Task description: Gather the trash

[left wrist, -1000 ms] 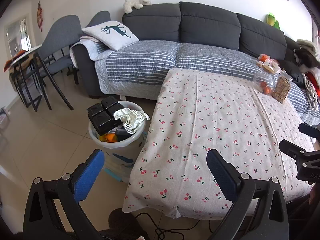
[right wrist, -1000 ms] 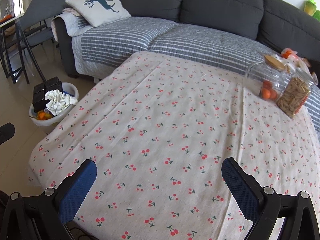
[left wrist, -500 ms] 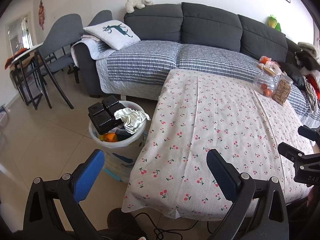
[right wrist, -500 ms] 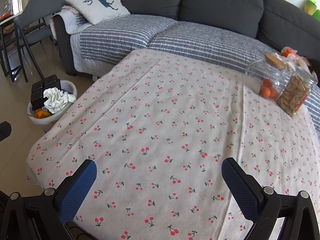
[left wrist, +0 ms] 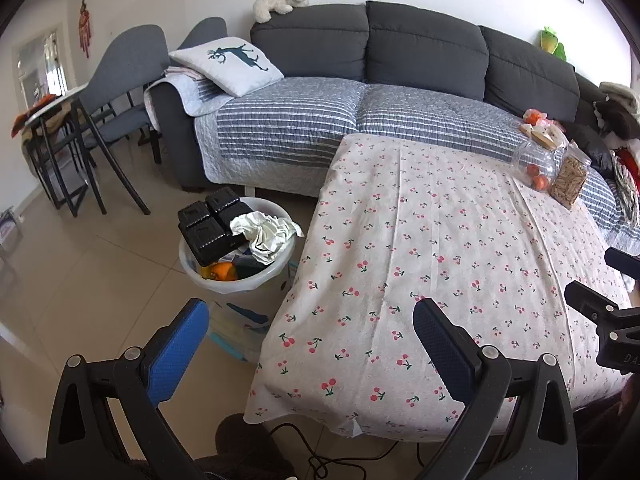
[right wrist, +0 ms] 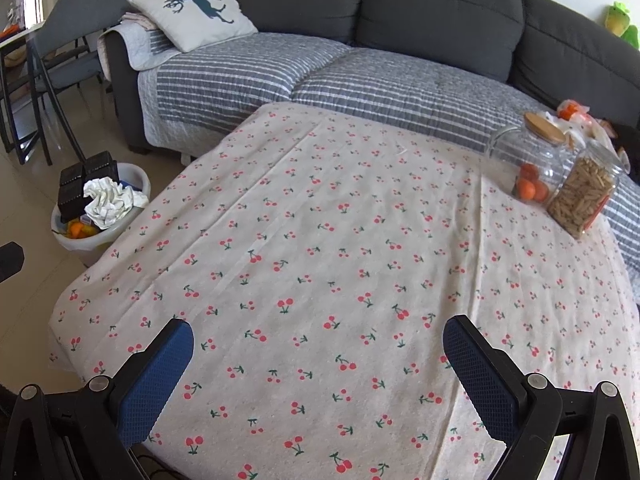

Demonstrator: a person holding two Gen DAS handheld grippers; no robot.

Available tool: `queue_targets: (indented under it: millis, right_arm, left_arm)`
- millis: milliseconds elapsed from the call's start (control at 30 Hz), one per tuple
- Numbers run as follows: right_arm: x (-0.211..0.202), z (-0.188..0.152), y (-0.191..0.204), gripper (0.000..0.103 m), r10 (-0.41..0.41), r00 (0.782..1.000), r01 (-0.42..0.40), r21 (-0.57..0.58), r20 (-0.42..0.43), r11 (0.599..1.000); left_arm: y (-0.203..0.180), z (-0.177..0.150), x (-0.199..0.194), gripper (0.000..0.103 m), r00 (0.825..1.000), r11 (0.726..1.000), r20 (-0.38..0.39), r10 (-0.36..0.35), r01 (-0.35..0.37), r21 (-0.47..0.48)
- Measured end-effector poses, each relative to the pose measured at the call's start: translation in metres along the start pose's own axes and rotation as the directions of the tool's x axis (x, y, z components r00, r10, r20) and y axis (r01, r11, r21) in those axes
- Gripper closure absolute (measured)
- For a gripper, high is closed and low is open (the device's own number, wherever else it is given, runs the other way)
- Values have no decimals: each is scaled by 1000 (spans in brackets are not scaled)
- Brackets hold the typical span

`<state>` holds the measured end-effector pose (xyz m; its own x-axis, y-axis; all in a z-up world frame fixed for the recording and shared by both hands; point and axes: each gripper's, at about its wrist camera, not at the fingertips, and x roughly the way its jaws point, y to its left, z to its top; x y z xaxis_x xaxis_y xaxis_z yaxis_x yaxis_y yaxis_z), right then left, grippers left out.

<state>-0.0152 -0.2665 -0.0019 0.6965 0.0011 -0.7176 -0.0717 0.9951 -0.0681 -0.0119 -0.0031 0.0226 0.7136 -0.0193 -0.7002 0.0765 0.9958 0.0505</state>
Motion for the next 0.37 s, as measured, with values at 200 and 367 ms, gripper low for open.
queue_targets:
  millis: [200,367]
  right_arm:
    - [-1,1,1,1,2,1000,-2,-5,3,1000]
    - [-2,1,2,1,1,1000,0,-7,5,1000]
  left_arm:
    - [-3,-1,2,0,1000,1000,-9,-3,3,6]
    - [-5,0,5,0,1000,1000,-11,-23,23,11]
